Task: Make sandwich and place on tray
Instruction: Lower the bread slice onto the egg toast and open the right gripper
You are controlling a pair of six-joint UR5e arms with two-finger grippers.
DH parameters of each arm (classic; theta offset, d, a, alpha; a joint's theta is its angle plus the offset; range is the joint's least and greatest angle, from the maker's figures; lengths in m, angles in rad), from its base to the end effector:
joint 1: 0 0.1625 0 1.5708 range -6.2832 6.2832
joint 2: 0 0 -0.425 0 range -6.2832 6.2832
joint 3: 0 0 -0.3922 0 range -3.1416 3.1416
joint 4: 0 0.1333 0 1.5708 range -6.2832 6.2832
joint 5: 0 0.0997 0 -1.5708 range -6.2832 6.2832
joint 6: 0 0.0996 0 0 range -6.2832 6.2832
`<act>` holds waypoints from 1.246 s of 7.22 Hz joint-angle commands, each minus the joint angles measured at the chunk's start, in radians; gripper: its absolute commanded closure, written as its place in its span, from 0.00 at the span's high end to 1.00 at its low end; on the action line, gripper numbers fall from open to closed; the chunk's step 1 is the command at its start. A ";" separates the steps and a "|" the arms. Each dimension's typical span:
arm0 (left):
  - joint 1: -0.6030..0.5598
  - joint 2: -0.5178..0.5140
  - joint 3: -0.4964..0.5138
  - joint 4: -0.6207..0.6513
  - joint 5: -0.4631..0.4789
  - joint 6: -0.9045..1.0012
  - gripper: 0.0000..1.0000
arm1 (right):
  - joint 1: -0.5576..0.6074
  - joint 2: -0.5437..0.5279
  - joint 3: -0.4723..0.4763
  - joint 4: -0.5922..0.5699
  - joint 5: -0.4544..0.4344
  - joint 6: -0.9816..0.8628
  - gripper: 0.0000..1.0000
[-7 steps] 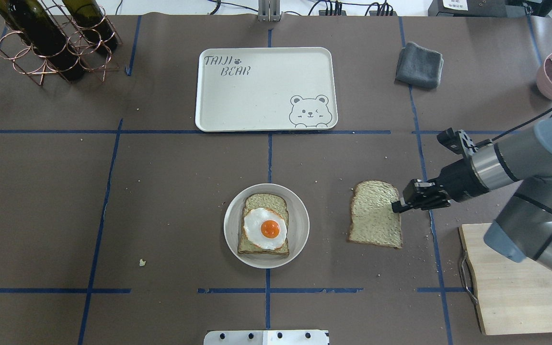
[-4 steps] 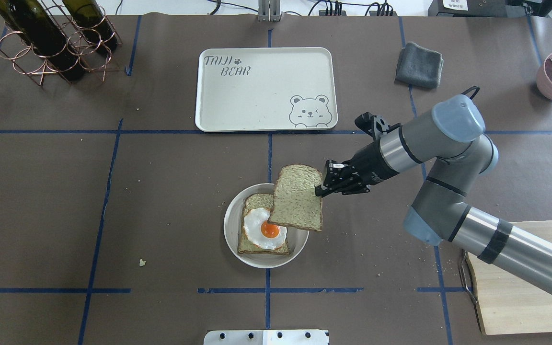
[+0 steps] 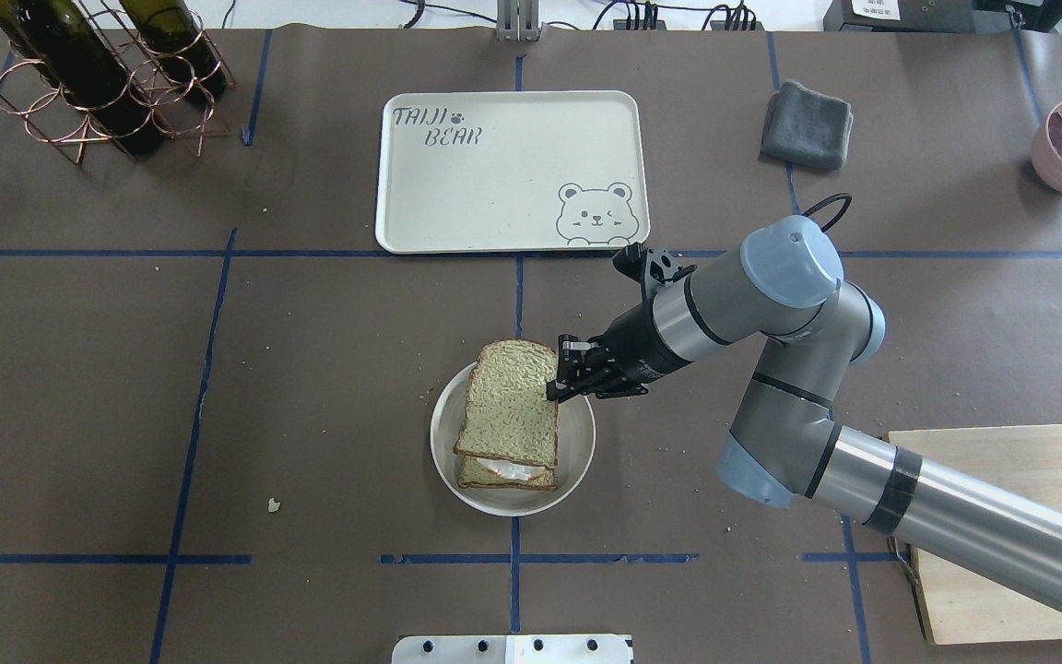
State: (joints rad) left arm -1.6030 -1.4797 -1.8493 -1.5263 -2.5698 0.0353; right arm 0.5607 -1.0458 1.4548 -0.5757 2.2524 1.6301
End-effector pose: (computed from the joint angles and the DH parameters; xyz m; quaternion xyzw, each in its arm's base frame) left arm -0.0641 -0.4512 0.5518 0.0788 0.4754 0.0356 0.8755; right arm -0.5262 -0.4137 0.2888 -0.0962 -0.6529 0.0140 0.7512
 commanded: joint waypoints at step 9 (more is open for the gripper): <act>0.000 0.001 0.010 -0.031 -0.004 0.002 1.00 | -0.030 -0.011 0.015 -0.038 -0.002 -0.006 0.43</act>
State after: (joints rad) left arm -1.6030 -1.4788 -1.8385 -1.5481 -2.5739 0.0356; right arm 0.5314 -1.0554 1.4687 -0.6121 2.2506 1.6244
